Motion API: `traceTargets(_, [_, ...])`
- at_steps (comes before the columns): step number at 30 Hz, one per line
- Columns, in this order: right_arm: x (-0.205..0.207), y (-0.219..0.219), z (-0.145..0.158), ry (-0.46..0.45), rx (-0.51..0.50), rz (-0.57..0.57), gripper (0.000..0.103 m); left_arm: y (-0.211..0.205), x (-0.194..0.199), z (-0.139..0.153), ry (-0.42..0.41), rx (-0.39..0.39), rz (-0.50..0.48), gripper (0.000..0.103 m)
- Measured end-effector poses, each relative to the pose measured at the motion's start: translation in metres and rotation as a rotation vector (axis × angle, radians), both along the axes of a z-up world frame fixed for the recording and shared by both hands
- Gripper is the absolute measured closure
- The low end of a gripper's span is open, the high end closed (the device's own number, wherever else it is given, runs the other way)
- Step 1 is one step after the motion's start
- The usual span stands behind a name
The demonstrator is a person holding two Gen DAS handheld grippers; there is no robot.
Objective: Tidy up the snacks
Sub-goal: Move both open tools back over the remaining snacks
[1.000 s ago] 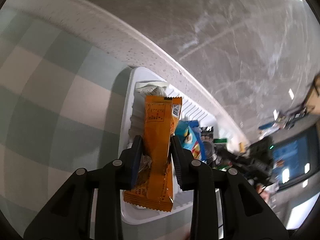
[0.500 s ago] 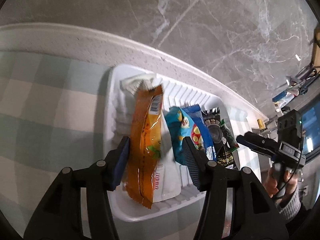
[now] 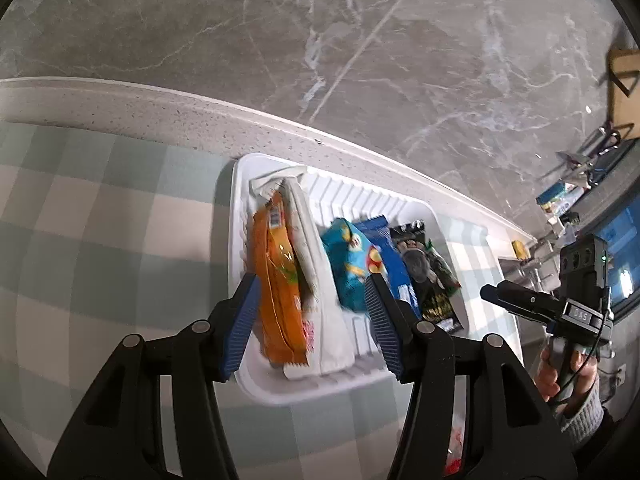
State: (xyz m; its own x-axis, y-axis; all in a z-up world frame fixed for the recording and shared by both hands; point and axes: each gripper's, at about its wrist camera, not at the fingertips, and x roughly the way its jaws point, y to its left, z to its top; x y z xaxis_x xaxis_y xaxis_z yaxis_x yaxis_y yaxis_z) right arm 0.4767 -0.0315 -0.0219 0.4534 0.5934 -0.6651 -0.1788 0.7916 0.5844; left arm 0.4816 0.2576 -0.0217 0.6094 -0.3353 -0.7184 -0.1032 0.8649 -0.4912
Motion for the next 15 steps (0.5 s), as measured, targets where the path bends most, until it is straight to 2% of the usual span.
traceTargets(8, [-0.043,-0.002,0.019,-0.041,-0.022,0.009,0.041,-0.02,-0.047,0.02,-0.011,0.031,-0.039,0.051])
traceTargets(15, [-0.096,-0.005,0.029,-0.076,-0.047,0.008,0.039,-0.051,-0.095,0.031,-0.022,0.068,-0.098,0.049])
